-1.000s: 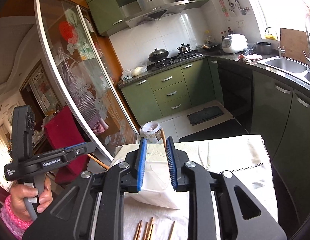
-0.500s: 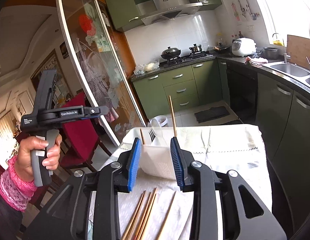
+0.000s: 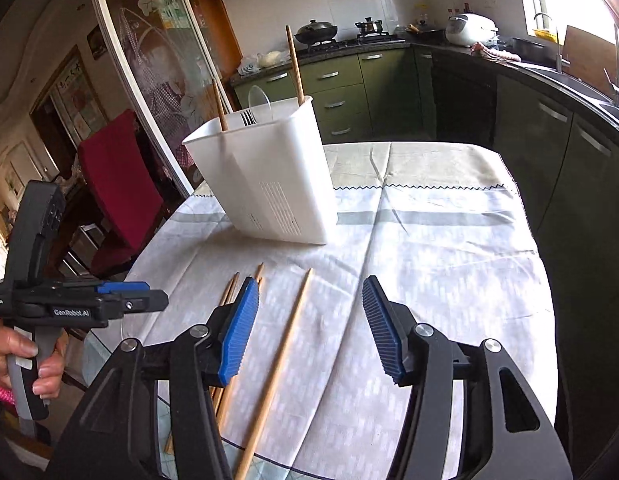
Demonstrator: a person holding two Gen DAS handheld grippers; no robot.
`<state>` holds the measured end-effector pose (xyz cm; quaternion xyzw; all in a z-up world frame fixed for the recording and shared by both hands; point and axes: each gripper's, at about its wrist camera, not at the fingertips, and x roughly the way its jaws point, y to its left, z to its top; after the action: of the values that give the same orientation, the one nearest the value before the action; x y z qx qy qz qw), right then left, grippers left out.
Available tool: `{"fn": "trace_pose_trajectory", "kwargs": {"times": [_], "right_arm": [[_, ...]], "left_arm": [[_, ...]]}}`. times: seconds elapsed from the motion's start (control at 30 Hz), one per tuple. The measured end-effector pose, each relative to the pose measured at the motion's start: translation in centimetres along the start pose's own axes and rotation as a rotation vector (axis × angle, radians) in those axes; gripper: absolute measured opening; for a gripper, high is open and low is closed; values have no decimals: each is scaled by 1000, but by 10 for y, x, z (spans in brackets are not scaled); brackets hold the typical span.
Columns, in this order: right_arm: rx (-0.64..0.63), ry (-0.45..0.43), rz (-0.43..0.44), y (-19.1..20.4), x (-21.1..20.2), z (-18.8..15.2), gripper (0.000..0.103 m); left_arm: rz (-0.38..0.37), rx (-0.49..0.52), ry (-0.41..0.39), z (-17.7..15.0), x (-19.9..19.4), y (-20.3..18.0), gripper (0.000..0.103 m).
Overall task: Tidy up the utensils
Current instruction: 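Lower the left tool and grasp another wooden chopstick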
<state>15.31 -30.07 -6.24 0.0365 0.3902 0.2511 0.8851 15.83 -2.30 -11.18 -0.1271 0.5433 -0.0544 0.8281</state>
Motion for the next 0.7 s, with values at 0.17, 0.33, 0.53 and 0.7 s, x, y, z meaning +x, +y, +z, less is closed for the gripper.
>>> {"fn": "trace_pose_trajectory", "kwargs": {"times": [0.17,0.33,0.53,0.7], "right_arm": [[7,-22,-24,-7,-10,-5,54],[26,-36,-36,-23,-21,0,54],[45,-31,-25,-32,-21,-5,54],[36,-20,-18,-30,-16,-6,54]], "left_arm": [[64,-23,88,-4,32,0,35],[82,-34,133,-5,49,-2,29],[126,-16,135,1,57,-15,25],[150,-2,151,8,65,-21,18]]}}
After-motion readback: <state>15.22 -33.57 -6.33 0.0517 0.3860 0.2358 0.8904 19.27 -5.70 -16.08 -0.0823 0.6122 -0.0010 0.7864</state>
